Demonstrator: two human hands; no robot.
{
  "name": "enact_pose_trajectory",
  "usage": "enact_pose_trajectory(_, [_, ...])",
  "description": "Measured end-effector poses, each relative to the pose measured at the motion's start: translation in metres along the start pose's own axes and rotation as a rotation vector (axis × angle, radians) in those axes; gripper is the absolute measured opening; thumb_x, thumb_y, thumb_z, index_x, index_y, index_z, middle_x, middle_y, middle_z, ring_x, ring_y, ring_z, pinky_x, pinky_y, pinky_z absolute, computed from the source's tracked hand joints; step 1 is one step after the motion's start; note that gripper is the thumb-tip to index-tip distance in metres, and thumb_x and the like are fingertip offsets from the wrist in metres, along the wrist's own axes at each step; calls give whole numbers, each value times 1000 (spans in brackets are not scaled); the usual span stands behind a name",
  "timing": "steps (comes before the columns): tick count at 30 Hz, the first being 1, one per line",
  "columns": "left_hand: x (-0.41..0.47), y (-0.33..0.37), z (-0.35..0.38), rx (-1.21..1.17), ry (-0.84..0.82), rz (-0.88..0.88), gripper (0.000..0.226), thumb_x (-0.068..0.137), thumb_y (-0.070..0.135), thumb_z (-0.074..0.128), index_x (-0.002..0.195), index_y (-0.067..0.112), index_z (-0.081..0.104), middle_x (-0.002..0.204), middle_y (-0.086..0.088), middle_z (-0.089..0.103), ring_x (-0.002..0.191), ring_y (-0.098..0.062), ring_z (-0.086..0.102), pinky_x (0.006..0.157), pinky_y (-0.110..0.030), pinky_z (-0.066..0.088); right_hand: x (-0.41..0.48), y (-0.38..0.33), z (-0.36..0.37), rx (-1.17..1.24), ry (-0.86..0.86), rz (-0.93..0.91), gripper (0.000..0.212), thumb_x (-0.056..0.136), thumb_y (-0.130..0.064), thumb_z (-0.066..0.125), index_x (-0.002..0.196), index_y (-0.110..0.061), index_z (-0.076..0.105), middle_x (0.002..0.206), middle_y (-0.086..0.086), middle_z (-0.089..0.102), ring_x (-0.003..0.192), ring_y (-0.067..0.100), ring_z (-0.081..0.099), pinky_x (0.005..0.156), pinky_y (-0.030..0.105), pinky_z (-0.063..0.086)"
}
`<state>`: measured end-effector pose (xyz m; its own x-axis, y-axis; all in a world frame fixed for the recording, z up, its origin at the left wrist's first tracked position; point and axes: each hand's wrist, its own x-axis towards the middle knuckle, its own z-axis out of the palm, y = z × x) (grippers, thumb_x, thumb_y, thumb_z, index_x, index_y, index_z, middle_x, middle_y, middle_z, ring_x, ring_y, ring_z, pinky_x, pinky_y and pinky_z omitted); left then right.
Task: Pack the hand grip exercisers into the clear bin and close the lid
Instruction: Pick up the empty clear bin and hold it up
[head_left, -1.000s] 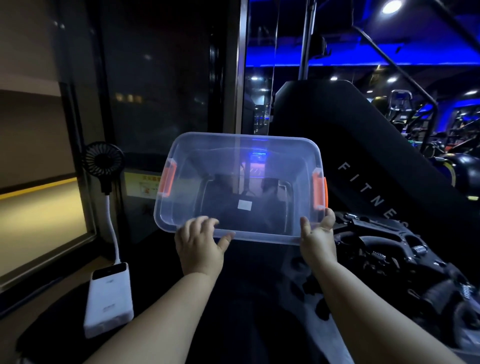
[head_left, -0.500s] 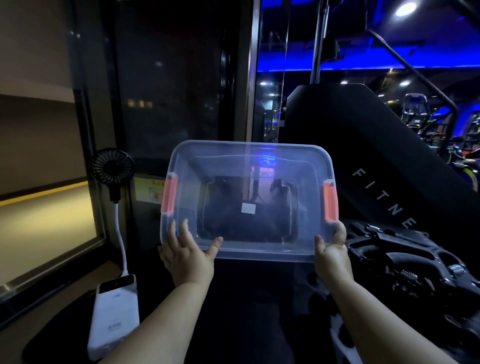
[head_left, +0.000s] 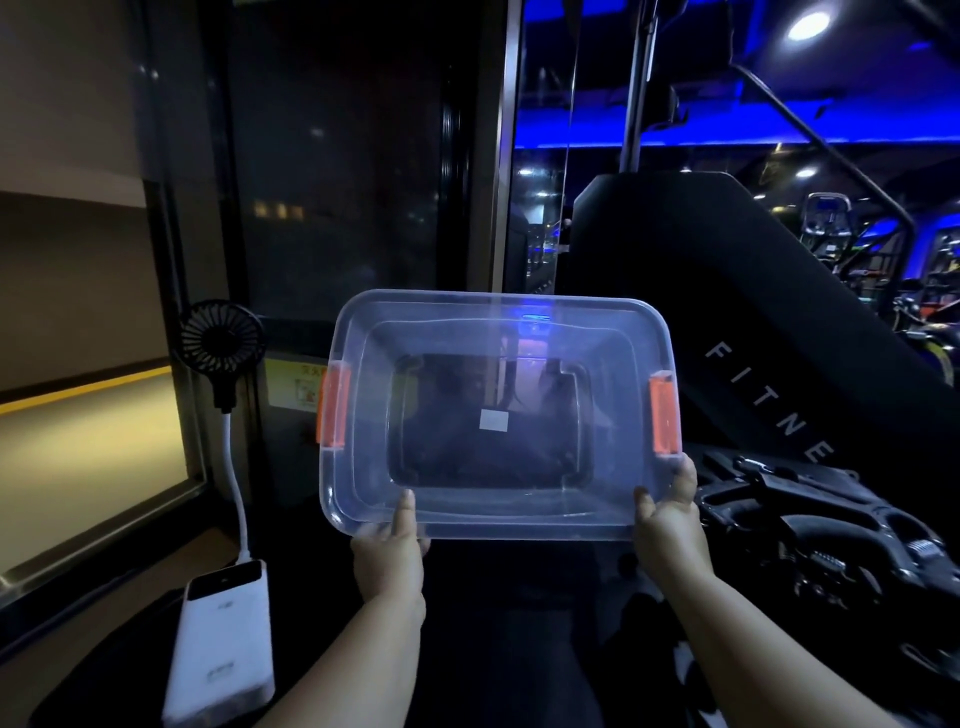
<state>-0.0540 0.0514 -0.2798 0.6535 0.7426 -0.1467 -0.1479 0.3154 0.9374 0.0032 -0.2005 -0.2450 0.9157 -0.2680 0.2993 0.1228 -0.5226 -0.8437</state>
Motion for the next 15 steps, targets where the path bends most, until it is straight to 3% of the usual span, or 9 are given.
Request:
enact_pose_trajectory(5, [-4,-2,0,222,-222,-44,39,76,59,68,76,21,57,75,5,59,71,-15,55,68,-30,45,1,-1,-1,-28,-10,-1,59,96,-24,46,144,-33,13,115,23,53,89,40,59,81,48,49])
enact_pose_trajectory(8, [-4,6,-2,328,-298,-42,47,70,68,65,79,21,68,82,10,61,78,-12,54,80,-34,41,2,-2,1,-26,-5,2,61,96,-25,46,145,-35,10,115,21,53,87,38,60,78,44,49])
enact_pose_trajectory(11, [-8,11,-2,634,-265,85,74,63,85,47,82,18,72,93,1,67,87,-19,58,84,-34,42,2,-2,4,-28,3,8,66,96,-26,45,148,-35,5,117,21,52,88,36,58,76,40,47])
enact_pose_trajectory(13, [-6,13,-5,959,-187,187,80,70,90,28,84,24,70,103,-4,65,105,-29,55,92,-38,45,2,-2,6,-12,-3,8,65,96,-26,46,147,-36,6,115,20,53,85,34,59,73,39,47])
enact_pose_trajectory(15, [0,15,-9,1080,-176,217,81,71,91,16,83,30,67,104,-3,64,107,-31,53,89,-38,46,0,-2,9,-4,-22,6,65,95,-26,46,146,-37,5,111,17,53,78,31,59,68,36,46])
